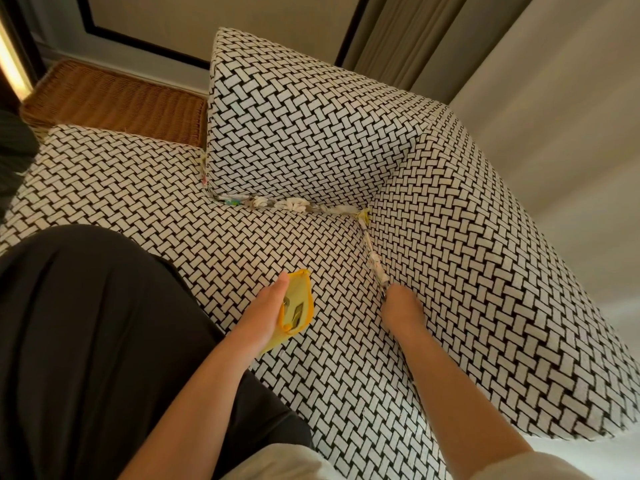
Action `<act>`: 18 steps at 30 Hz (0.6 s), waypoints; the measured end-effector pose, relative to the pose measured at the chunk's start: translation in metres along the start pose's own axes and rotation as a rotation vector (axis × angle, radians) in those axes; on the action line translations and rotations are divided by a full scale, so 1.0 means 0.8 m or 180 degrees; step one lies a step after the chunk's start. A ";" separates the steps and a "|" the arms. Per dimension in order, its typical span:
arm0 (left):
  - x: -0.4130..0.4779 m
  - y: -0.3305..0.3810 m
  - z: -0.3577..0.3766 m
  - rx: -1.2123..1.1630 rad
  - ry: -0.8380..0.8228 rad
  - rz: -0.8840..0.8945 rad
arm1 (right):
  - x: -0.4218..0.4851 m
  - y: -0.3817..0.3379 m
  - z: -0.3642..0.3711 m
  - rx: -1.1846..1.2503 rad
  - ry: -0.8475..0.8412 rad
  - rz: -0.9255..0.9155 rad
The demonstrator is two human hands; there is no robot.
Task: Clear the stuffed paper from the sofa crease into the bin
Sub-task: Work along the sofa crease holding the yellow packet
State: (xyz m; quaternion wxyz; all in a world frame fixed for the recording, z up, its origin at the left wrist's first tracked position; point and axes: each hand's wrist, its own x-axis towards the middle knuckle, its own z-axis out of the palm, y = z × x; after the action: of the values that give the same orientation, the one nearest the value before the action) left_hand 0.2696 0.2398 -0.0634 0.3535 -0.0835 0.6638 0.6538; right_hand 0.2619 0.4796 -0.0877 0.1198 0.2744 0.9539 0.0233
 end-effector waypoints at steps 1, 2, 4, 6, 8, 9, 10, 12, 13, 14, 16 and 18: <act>0.000 0.000 0.000 0.0004 -0.0019 0.0010 | 0.002 -0.001 -0.001 -0.0061 -0.0005 -0.0019; 0.000 -0.001 0.000 0.0006 -0.0036 0.0025 | 0.004 -0.003 -0.003 -0.0115 -0.0010 -0.0022; 0.001 -0.003 -0.001 -0.0042 -0.0044 0.0022 | 0.008 -0.009 -0.004 -0.0223 -0.0031 -0.0001; 0.004 -0.005 -0.002 -0.0080 -0.0043 0.0012 | 0.010 -0.014 -0.008 -0.0346 -0.0072 -0.0046; 0.006 -0.006 -0.003 -0.0078 -0.0074 -0.0005 | 0.011 -0.018 -0.010 -0.0539 -0.0094 -0.0157; 0.006 -0.006 -0.003 -0.0093 -0.0089 -0.0012 | 0.012 -0.019 -0.010 -0.0635 -0.0095 -0.0212; 0.005 -0.005 -0.003 -0.0120 -0.0102 -0.0017 | 0.012 -0.020 -0.011 -0.0704 -0.0082 -0.0252; 0.004 -0.003 -0.003 -0.0136 -0.0121 -0.0019 | 0.013 -0.020 -0.010 -0.0785 -0.0068 -0.0297; 0.005 -0.003 -0.003 -0.0121 -0.0124 -0.0013 | 0.014 -0.020 -0.009 -0.0819 -0.0069 -0.0312; 0.004 -0.003 -0.003 -0.0118 -0.0127 -0.0014 | 0.013 -0.020 -0.010 -0.0832 -0.0081 -0.0323; 0.005 -0.004 -0.003 -0.0121 -0.0123 -0.0014 | 0.011 -0.019 -0.014 -0.0826 -0.0087 -0.0336; 0.005 -0.004 -0.001 -0.0074 -0.0104 -0.0015 | 0.010 -0.019 -0.020 -0.0717 0.0005 -0.0298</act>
State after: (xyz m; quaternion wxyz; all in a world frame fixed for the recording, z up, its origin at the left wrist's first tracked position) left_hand 0.2680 0.2398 -0.0684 0.3648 -0.0785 0.6501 0.6619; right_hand 0.2439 0.4715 -0.0759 0.1501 0.2143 0.9571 0.1248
